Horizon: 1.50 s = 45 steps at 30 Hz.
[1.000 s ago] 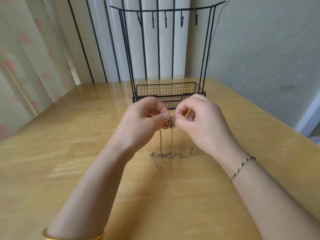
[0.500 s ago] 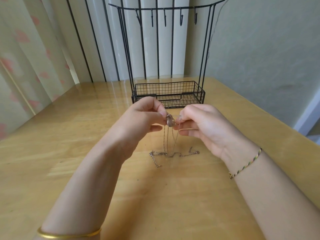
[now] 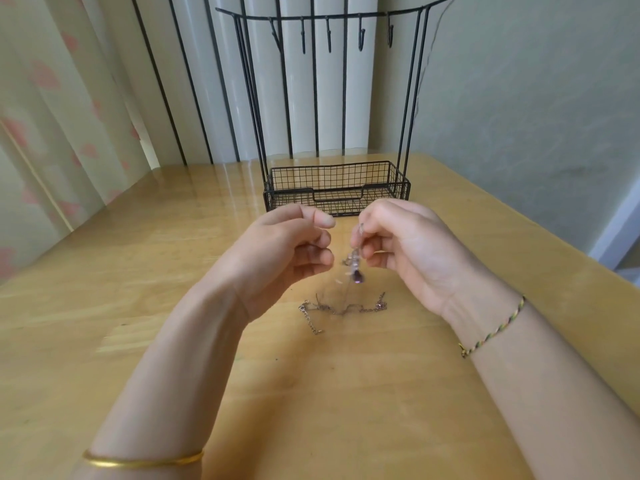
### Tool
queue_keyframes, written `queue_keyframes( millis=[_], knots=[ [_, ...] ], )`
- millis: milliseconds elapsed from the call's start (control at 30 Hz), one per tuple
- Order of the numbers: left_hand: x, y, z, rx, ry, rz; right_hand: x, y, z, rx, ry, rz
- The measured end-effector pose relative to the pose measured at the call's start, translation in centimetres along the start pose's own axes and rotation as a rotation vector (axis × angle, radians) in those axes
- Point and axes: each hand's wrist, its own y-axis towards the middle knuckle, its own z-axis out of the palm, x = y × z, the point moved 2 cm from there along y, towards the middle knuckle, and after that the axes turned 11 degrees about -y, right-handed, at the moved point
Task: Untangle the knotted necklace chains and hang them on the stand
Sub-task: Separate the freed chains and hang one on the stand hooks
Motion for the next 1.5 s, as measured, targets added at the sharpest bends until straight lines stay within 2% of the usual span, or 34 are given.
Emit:
queue_keyframes(
  millis=[133, 333, 600, 967, 1267, 1500],
  knots=[
    [0.4, -0.1, 0.5, 0.054, -0.024, -0.074, -0.1, -0.1, 0.2, 0.006, 0.001, -0.011],
    [0.6, -0.2, 0.4, 0.101, 0.287, -0.037, 0.2, 0.0, -0.1, -0.052, -0.01, -0.078],
    [1.9, 0.2, 0.8, 0.045, 0.467, 0.021, 0.6, -0.1, -0.4, -0.081, 0.035, -0.12],
    [1.2, 0.1, 0.4, 0.036, 0.393, 0.074, 0.3, 0.3, -1.8, -0.258, 0.116, -0.075],
    [0.7, 0.0, 0.2, -0.038, 0.324, 0.128, -0.2, 0.6, -1.8, -0.217, 0.273, 0.018],
    [0.1, -0.1, 0.3, -0.121, 0.24, 0.166, -0.7, 0.8, -1.6, -0.211, 0.284, 0.02]
  ],
)
